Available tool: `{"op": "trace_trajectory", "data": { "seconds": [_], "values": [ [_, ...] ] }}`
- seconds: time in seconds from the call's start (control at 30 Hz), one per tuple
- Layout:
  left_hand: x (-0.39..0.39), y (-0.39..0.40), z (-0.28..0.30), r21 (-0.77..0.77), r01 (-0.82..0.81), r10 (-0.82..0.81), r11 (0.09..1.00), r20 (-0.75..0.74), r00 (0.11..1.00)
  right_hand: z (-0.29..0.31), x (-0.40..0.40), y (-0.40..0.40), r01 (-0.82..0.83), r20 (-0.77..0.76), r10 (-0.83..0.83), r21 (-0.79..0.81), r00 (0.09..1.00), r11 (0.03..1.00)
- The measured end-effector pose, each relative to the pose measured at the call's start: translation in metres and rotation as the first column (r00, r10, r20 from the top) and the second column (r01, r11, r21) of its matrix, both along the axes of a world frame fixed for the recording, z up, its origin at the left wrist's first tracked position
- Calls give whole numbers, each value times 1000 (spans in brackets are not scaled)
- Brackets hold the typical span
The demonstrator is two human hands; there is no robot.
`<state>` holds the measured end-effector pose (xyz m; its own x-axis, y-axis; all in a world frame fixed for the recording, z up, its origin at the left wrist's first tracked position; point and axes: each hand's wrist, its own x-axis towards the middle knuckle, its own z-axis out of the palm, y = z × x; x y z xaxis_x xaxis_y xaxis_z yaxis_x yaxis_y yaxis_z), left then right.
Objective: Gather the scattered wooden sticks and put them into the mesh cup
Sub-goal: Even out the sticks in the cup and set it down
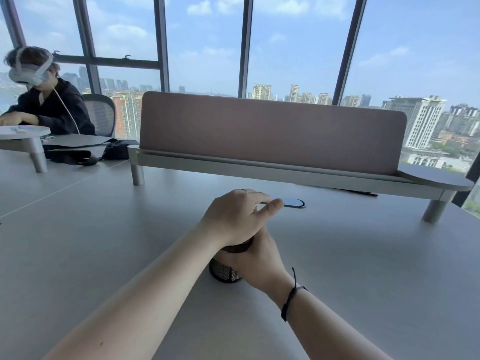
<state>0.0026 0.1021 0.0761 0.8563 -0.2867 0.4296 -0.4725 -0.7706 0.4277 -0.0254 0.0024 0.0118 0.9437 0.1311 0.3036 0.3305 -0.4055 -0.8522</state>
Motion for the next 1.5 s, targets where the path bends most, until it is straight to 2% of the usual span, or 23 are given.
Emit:
{"op": "trace_trajectory", "data": {
  "seconds": [0.17,0.3,0.37,0.43,0.47,0.57,0.7,0.77,0.83,0.9,1.0,1.1,1.2,1.27,1.4,1.47,1.5],
  "values": [
    [-7,-18,-14,-42,-31,34,999,72,997,0,-20,-29,-29,-13,28,-27,1000,999],
    [-14,-24,-15,-262,-9,27,965,66,997,-2,-31,-60,-66,-50,66,6,997,998],
    [-19,-26,-16,-372,-39,23,927,-48,999,-3,-34,-76,-102,-81,106,46,991,994],
    [-25,-30,-19,-524,-58,-61,850,-207,976,-5,-37,-89,-125,-116,135,93,984,988],
    [-30,-33,-20,-624,-67,-131,779,-266,955,-5,-39,-92,-125,-130,139,110,982,986],
    [-43,-43,-31,-823,-106,-289,558,-312,905,-8,-44,-100,-99,-154,123,154,981,983],
    [-46,-46,-51,-871,-18,-456,491,-274,847,-12,-48,-108,-63,-174,99,203,980,977],
    [-46,-40,-55,-863,54,-566,503,-282,775,-14,-48,-112,-51,-190,98,236,977,970],
    [-47,-35,-56,-811,164,-620,562,-282,732,-15,-50,-113,-31,-204,80,237,976,971],
    [-48,-34,-57,-781,190,-597,594,-270,756,-15,-54,-110,24,-188,12,190,982,981],
    [-54,-41,-53,-795,115,-504,595,-258,824,-16,-63,-98,138,-68,-136,28,988,990],
    [-63,-52,-52,-766,67,-364,639,-225,904,-13,-68,-91,209,-26,-209,12,978,978],
    [-64,-52,-51,-747,104,-373,657,-201,906,-9,-61,-102,93,-122,-87,39,989,995],
    [-59,-45,-50,-783,68,-412,619,-250,876,-9,-54,-112,-28,-206,53,121,977,992],
    [-51,-34,-47,-824,38,-487,565,-296,822,-8,-51,-116,-169,-221,213,199,952,965],
    [-50,-36,-42,-788,35,-414,615,-285,864,-8,-52,-114,-171,-191,205,181,960,968],
    [-50,-39,-39,-736,0,-307,677,-282,909,-9,-54,-112,-169,-169,198,170,966,971]
  ]
}}
